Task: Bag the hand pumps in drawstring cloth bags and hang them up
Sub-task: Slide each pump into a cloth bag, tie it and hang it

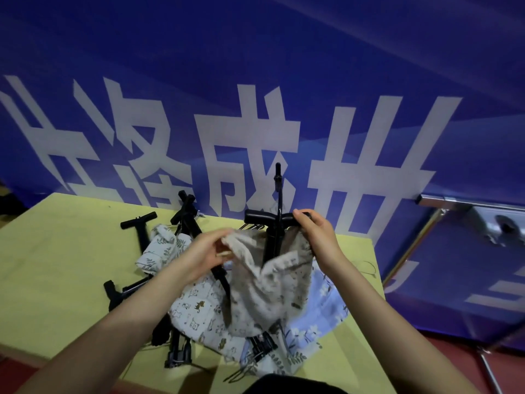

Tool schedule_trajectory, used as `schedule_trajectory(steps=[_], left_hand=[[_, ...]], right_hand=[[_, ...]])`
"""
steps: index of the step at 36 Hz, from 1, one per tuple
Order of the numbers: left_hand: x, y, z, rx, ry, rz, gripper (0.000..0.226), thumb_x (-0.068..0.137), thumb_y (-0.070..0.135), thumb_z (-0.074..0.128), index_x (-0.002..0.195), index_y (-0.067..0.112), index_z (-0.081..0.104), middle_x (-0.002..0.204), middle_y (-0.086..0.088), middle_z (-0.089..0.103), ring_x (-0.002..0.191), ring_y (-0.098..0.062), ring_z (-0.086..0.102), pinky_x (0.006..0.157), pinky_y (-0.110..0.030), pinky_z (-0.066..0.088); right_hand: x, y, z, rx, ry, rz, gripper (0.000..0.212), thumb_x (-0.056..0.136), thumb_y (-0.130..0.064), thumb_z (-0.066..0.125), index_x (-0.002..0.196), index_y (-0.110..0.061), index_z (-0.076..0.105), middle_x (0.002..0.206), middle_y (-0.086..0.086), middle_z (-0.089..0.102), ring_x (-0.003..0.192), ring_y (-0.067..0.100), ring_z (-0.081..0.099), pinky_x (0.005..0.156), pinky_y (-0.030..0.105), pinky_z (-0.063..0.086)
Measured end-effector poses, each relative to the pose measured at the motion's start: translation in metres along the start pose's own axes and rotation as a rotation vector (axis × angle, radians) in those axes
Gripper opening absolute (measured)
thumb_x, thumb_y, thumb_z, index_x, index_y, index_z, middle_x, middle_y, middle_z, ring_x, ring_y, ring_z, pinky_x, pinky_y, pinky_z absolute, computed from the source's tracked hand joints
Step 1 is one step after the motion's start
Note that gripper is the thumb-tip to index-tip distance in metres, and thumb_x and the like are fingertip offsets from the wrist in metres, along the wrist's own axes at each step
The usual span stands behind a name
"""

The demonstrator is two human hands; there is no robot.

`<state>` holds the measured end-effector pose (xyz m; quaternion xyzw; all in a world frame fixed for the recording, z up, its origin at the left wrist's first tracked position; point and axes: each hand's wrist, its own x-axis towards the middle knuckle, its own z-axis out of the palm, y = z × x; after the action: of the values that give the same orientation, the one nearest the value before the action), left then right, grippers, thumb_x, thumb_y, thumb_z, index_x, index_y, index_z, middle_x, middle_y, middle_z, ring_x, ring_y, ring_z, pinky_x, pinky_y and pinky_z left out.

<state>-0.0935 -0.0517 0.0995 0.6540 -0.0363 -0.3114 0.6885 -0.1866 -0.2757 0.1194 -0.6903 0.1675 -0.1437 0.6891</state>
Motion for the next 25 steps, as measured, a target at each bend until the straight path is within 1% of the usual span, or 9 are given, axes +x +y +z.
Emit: schedule_trajectory(steps=[2, 4, 6, 8, 13, 17, 19, 21, 25], left_hand=[[-0.004, 0.018, 0.002, -0.233, 0.048, 0.019, 0.014, 0.095, 0.017, 0.051, 0.083, 0.011, 0.056, 0.081, -0.006, 0.058, 0.078, -0.018, 0.055, 0.078, -0.030, 0.046], [-0.009, 0.035, 0.004, -0.330, 0.065, 0.046, 0.020, 0.096, 0.020, 0.050, 0.076, 0.016, 0.051, 0.072, -0.001, 0.054, 0.069, -0.014, 0.049, 0.069, -0.025, 0.042], [-0.015, 0.049, 0.007, -0.371, 0.053, 0.083, 0.024, 0.096, 0.022, 0.050, 0.074, 0.016, 0.052, 0.068, 0.001, 0.054, 0.065, -0.012, 0.048, 0.067, -0.024, 0.040], [-0.021, 0.058, 0.011, -0.363, 0.032, 0.131, 0.023, 0.097, 0.022, 0.051, 0.076, 0.014, 0.055, 0.068, 0.001, 0.056, 0.064, -0.012, 0.051, 0.069, -0.025, 0.042], [-0.030, 0.065, 0.031, -0.196, 0.010, 0.343, 0.019, 0.096, 0.012, 0.051, 0.086, 0.008, 0.067, 0.073, 0.001, 0.067, 0.075, -0.011, 0.062, 0.079, -0.027, 0.047], [-0.033, 0.064, 0.043, -0.080, 0.032, 0.436, 0.018, 0.096, 0.011, 0.052, 0.095, 0.010, 0.069, 0.083, 0.000, 0.069, 0.088, -0.015, 0.063, 0.083, -0.027, 0.048], [-0.033, 0.063, 0.044, -0.075, 0.064, 0.467, 0.019, 0.097, 0.008, 0.048, 0.096, 0.010, 0.067, 0.087, 0.000, 0.069, 0.094, -0.018, 0.062, 0.086, -0.029, 0.048], [-0.034, 0.061, 0.041, 0.021, 0.092, 0.543, 0.023, 0.099, 0.007, 0.046, 0.094, 0.014, 0.067, 0.093, 0.001, 0.071, 0.101, -0.018, 0.063, 0.091, -0.031, 0.047], [-0.041, 0.057, 0.047, 0.201, 0.048, 0.701, 0.026, 0.098, 0.004, 0.045, 0.093, 0.018, 0.067, 0.105, 0.005, 0.072, 0.110, -0.009, 0.063, 0.097, -0.021, 0.046]], right_hand=[[-0.003, -0.003, -0.002, 0.009, -0.008, -0.005, 0.018, 0.093, -0.032, 0.061, 0.092, -0.016, 0.069, 0.089, 0.001, 0.071, 0.087, 0.019, 0.067, 0.080, 0.032, 0.053], [-0.005, -0.005, -0.003, -0.017, -0.018, -0.018, 0.017, 0.094, -0.031, 0.060, 0.091, -0.016, 0.069, 0.089, 0.003, 0.071, 0.086, 0.020, 0.066, 0.079, 0.034, 0.052], [-0.006, -0.008, -0.005, -0.052, -0.024, -0.041, 0.016, 0.093, -0.031, 0.061, 0.091, -0.017, 0.068, 0.091, 0.010, 0.069, 0.083, 0.022, 0.063, 0.077, 0.037, 0.050], [-0.005, -0.012, -0.005, -0.079, -0.021, -0.071, 0.015, 0.093, -0.031, 0.061, 0.090, -0.018, 0.068, 0.090, 0.012, 0.067, 0.079, 0.020, 0.060, 0.072, 0.032, 0.048], [-0.007, -0.019, -0.002, -0.127, -0.031, -0.131, 0.013, 0.094, -0.027, 0.060, 0.092, -0.016, 0.067, 0.087, -0.004, 0.067, 0.073, 0.001, 0.062, 0.064, 0.011, 0.048], [-0.010, -0.019, -0.001, -0.165, -0.044, -0.158, 0.012, 0.094, -0.026, 0.060, 0.093, -0.016, 0.067, 0.086, -0.006, 0.066, 0.068, -0.007, 0.059, 0.061, 0.009, 0.046], [-0.009, -0.021, -0.003, -0.172, -0.045, -0.161, 0.011, 0.094, -0.026, 0.060, 0.092, -0.017, 0.067, 0.086, -0.006, 0.066, 0.072, -0.003, 0.061, 0.063, 0.009, 0.046], [-0.008, -0.023, -0.004, -0.180, -0.055, -0.168, 0.010, 0.093, -0.026, 0.061, 0.090, -0.019, 0.067, 0.085, -0.008, 0.066, 0.078, 0.003, 0.062, 0.066, 0.011, 0.047], [-0.007, -0.025, -0.005, -0.205, -0.080, -0.205, 0.010, 0.094, -0.027, 0.060, 0.086, -0.025, 0.067, 0.078, -0.013, 0.066, 0.076, 0.001, 0.061, 0.069, 0.014, 0.046]])
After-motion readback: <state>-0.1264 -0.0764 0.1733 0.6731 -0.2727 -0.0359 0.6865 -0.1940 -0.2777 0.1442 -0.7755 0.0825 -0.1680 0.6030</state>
